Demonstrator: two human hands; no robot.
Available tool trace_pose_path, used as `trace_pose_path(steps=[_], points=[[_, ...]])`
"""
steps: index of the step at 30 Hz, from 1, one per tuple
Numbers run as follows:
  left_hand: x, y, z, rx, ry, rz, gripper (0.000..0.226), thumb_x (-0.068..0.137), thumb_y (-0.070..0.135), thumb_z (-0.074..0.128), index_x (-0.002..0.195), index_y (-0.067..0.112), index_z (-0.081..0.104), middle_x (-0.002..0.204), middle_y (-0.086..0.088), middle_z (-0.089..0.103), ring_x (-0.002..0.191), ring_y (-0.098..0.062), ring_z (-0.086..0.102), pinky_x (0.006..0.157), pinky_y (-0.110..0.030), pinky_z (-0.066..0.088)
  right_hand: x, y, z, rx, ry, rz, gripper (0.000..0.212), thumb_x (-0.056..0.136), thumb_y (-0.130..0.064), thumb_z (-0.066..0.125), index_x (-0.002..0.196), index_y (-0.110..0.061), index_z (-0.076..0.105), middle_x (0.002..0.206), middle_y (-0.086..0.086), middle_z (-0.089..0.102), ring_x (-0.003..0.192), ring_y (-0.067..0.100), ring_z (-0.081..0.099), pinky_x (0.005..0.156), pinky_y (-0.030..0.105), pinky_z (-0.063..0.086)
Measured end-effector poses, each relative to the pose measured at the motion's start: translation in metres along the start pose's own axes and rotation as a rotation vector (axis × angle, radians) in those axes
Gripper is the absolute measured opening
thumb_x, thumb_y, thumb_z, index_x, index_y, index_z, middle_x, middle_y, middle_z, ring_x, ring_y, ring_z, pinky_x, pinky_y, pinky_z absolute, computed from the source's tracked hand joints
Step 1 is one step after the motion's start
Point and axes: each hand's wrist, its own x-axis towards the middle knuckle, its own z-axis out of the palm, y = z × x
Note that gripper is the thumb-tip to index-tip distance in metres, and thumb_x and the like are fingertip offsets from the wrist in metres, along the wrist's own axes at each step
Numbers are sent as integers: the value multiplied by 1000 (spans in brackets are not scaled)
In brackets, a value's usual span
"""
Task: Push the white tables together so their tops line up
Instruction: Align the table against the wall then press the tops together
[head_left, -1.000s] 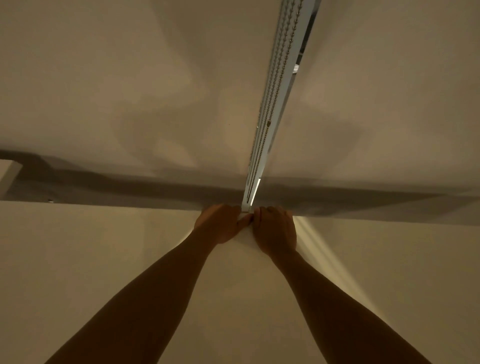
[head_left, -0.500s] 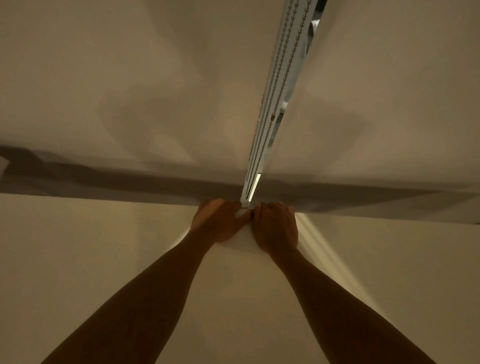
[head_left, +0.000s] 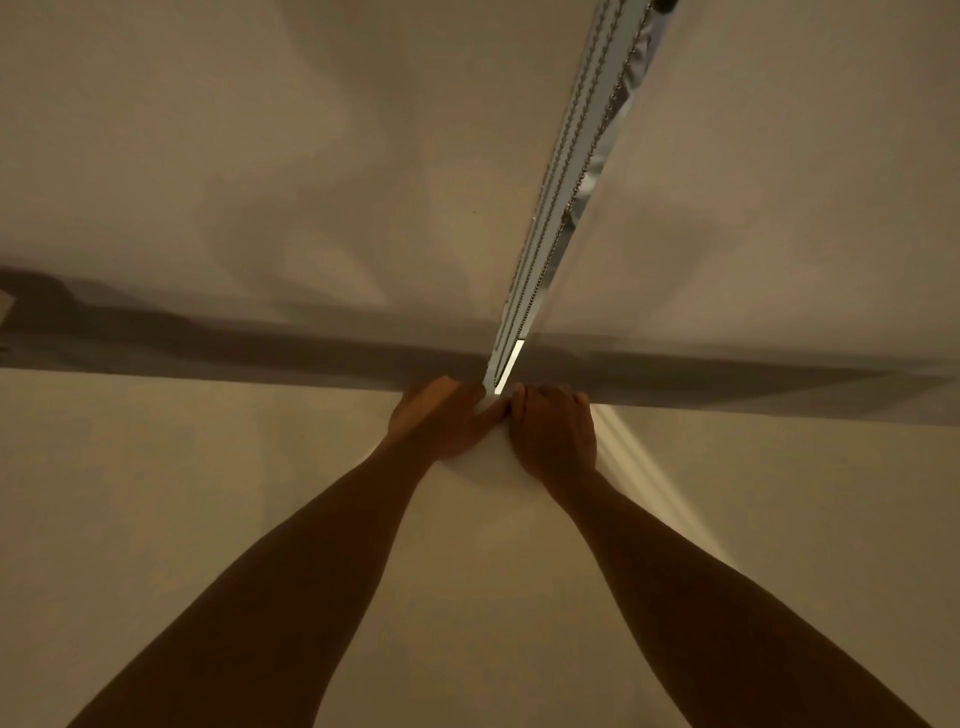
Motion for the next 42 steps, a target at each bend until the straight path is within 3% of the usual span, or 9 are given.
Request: trace_pose_path(steps=[6, 9, 12, 22, 30, 39, 42], points=[[5, -1, -5, 10, -29, 0, 59, 93, 72, 31, 104, 26, 66, 111, -4, 72, 106, -28, 65, 87, -35, 46, 9, -1, 1, 3, -54, -22, 39, 100, -23, 40, 69, -17, 63, 71, 4, 67, 73, 28, 60, 75, 38, 35], [9, -5, -4, 10, -39, -42, 63, 89, 76, 24, 92, 27, 64, 105, -1, 72, 101, -27, 66, 81, -34, 45, 16, -4, 3, -22, -90, -33, 39, 100, -27, 36, 72, -19, 62, 73, 4, 67, 75, 28, 58, 72, 38, 31], [15, -10, -4, 21, -20, -70, 61, 87, 78, 25, 80, 26, 56, 97, 0, 72, 95, -26, 66, 73, -32, 41, 25, -5, 2, 7, -85, -32, 44, 101, -27, 36, 70, -15, 64, 71, 6, 68, 74, 29, 58, 72, 39, 37], [18, -4, -8, 61, 28, -110, 60, 86, 72, 28, 75, 21, 58, 83, 0, 69, 82, -24, 66, 67, -32, 43, 29, -4, 4, 55, -88, 10, 44, 101, -30, 35, 73, -15, 66, 71, 4, 66, 75, 27, 56, 75, 41, 43], [27, -4, -10, 61, 29, -70, 56, 88, 71, 31, 79, 22, 57, 97, -2, 72, 93, -25, 66, 70, -31, 41, 37, 1, 7, 54, -115, 18, 47, 101, -33, 35, 73, -14, 67, 72, 3, 67, 75, 27, 58, 73, 38, 38], [41, -8, -17, -36, -6, 11, 62, 91, 72, 28, 104, 26, 68, 113, -3, 72, 106, -29, 65, 86, -36, 51, 47, 0, 3, 111, -120, 83, 45, 101, -33, 32, 79, -18, 68, 79, 3, 69, 79, 24, 60, 81, 38, 42], [45, -9, -17, -27, 31, 36, 60, 93, 71, 29, 102, 25, 67, 108, -4, 73, 102, -29, 66, 83, -36, 51, 48, 0, 3, 117, -102, 95, 47, 102, -34, 32, 79, -15, 69, 79, 4, 68, 81, 25, 59, 81, 38, 43]])
